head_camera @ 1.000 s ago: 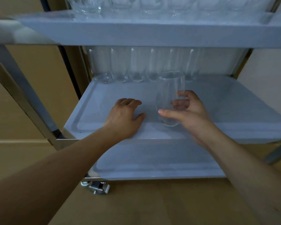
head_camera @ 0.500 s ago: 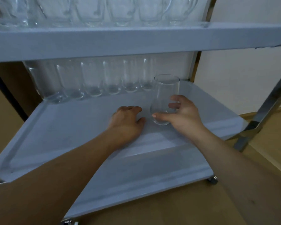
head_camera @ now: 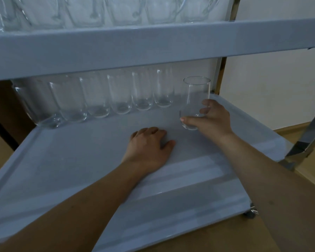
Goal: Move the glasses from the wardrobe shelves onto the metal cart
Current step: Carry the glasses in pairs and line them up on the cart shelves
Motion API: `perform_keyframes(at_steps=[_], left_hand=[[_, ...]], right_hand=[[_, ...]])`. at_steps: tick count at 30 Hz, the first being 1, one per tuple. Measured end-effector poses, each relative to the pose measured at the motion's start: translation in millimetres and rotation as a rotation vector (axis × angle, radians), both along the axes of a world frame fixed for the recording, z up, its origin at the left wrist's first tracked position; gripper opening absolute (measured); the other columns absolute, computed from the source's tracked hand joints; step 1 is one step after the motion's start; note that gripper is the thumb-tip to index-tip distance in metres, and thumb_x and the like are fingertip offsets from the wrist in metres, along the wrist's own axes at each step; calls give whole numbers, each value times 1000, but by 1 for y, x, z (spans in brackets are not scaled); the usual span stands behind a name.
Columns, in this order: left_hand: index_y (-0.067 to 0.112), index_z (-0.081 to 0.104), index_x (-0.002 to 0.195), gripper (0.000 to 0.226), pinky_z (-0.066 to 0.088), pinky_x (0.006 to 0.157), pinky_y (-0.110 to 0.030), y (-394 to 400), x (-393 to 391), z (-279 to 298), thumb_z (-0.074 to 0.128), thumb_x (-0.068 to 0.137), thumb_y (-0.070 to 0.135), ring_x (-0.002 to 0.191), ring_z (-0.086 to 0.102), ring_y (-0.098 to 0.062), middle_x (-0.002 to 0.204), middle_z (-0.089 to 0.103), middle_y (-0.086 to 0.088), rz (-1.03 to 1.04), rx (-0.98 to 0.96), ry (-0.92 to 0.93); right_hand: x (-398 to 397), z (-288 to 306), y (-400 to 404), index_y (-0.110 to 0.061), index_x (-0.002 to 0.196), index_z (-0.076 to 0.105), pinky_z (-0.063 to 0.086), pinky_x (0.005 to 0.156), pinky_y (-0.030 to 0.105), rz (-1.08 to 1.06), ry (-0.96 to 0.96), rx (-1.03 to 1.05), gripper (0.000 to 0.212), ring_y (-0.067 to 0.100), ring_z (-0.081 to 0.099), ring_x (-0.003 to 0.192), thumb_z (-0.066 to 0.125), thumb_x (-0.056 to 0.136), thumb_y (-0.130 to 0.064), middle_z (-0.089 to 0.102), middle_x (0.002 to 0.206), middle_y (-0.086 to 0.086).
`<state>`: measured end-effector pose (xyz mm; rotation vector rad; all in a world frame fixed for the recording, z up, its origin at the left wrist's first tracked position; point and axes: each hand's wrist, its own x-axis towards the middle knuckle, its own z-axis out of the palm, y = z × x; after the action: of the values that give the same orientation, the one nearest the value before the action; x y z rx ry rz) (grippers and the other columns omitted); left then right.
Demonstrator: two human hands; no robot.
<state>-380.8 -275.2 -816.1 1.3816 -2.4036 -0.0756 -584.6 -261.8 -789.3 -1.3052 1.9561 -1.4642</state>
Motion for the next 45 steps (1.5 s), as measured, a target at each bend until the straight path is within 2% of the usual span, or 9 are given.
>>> perform_keyframes(at_steps=[10, 12, 14, 17, 21, 28, 34, 41, 45], left_hand=[[30, 68, 119, 67, 44, 108, -43, -8, -4, -7, 27, 85, 70, 120, 60, -22, 126, 67, 7, 1, -24, -11], [30, 69, 117, 68, 45, 107, -43, -8, -5, -7, 26, 84, 71, 119, 61, -22, 124, 68, 7, 0, -41, -8], [29, 70, 116, 73, 45, 106, -43, -7, -4, -7, 22, 81, 72, 117, 62, -23, 122, 69, 5, -5, -53, 7], [28, 71, 115, 75, 46, 105, -43, -7, -3, -7, 22, 81, 72, 117, 63, -23, 121, 70, 4, -17, -56, 22], [27, 71, 114, 74, 46, 104, -43, -8, -3, -7, 22, 82, 71, 115, 63, -23, 119, 70, 4, -21, -63, 12], [27, 70, 113, 73, 46, 103, -42, -10, -4, -8, 21, 83, 71, 114, 63, -22, 118, 69, 6, -24, -66, -1], [27, 69, 113, 71, 46, 101, -41, -7, -4, -6, 21, 83, 70, 110, 63, -23, 117, 68, 6, -9, -74, -15], [28, 67, 116, 75, 44, 104, -42, -5, -4, -3, 18, 80, 71, 113, 62, -22, 119, 68, 6, -3, -61, -12], [28, 67, 116, 58, 44, 105, -42, -1, -3, 0, 33, 88, 66, 115, 61, -23, 122, 67, 5, 9, -29, -8]], right_hand=[[-21, -4, -72, -13, 135, 54, 48, 98, 31, -59, 26, -19, 86, 20, 59, 117, 93, 64, -44, 61, 125, 5], [-27, -5, -86, -26, 113, 53, 46, 85, 28, -65, 68, -2, 69, 16, 55, 104, 92, 62, -51, 57, 113, 1], [-29, -5, -98, -28, 96, 47, 39, 76, 27, -87, 117, 19, 60, 19, 53, 98, 90, 63, -55, 53, 105, 0], [-29, -6, -113, -11, 123, 54, 43, 82, 30, -112, 193, 55, 76, 28, 59, 117, 83, 71, -58, 61, 125, 7], [-26, -7, -124, -7, 145, 40, 44, 92, 35, -125, 242, 79, 90, 34, 52, 130, 74, 81, -60, 54, 142, 14], [-28, -18, -137, -8, 151, 28, 45, 100, 43, -108, 308, 188, 87, 38, 50, 132, 62, 91, -61, 50, 146, 18], [-30, -25, -147, -4, 157, 17, 44, 107, 45, -104, 414, 309, 97, 40, 46, 135, 52, 93, -68, 45, 150, 22], [-34, -27, -149, -2, 154, 23, 48, 103, 45, -98, 494, 343, 101, 39, 49, 132, 50, 89, -75, 50, 145, 21], [-31, -26, -140, -1, 149, 33, 49, 99, 44, -97, 524, 341, 94, 38, 52, 129, 48, 91, -73, 52, 143, 20]])
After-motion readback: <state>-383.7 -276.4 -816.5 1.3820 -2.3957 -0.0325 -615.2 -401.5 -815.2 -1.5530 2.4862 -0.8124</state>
